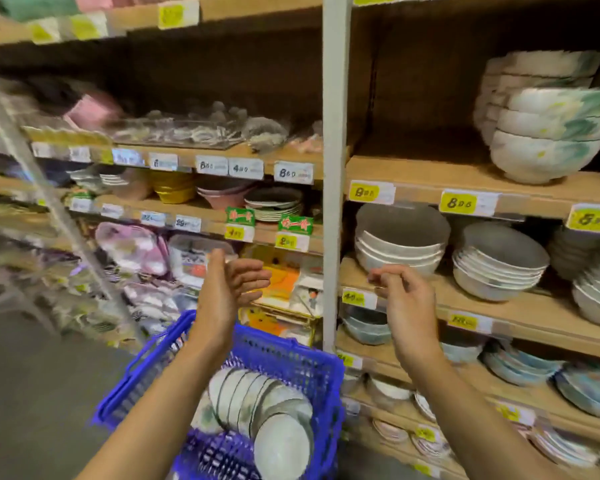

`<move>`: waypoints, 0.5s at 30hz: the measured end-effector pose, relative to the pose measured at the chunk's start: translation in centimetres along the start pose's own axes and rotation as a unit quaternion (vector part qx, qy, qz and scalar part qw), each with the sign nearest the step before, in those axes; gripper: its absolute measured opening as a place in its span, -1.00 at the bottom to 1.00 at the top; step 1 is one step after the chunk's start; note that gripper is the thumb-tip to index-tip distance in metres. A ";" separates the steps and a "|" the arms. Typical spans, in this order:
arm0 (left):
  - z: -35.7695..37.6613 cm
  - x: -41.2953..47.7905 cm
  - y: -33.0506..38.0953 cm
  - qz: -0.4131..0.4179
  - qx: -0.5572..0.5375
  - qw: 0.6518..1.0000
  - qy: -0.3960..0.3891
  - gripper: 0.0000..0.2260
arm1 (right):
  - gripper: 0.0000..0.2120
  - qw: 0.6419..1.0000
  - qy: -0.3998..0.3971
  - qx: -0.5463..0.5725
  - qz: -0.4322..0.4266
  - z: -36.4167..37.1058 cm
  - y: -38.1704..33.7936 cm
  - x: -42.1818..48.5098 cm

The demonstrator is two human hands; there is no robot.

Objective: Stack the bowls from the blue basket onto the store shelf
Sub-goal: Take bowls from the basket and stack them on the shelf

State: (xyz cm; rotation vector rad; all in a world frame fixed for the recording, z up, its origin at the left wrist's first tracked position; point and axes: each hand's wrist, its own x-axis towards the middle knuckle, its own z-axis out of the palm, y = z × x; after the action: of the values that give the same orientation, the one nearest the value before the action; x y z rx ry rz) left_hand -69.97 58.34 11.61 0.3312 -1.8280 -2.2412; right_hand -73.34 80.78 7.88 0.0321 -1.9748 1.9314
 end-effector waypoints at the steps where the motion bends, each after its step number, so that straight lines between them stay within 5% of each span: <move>1: -1.7 0.2 -0.5 -0.015 0.005 1.000 0.000 -0.40 | -0.72 1.000 -0.003 -0.002 0.017 1.9 0.8 -1.2; 15: -13.3 4.2 -10.9 -0.172 0.097 0.980 0.022 -0.52 | -0.76 0.943 -0.078 -0.173 0.273 11.7 13.5 -9.1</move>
State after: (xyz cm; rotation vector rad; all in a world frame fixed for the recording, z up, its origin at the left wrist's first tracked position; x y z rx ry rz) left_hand -70.08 46.80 -1.76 0.7799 -2.1078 -2.2416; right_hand -71.53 67.99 -7.44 -0.5239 -2.6152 1.8862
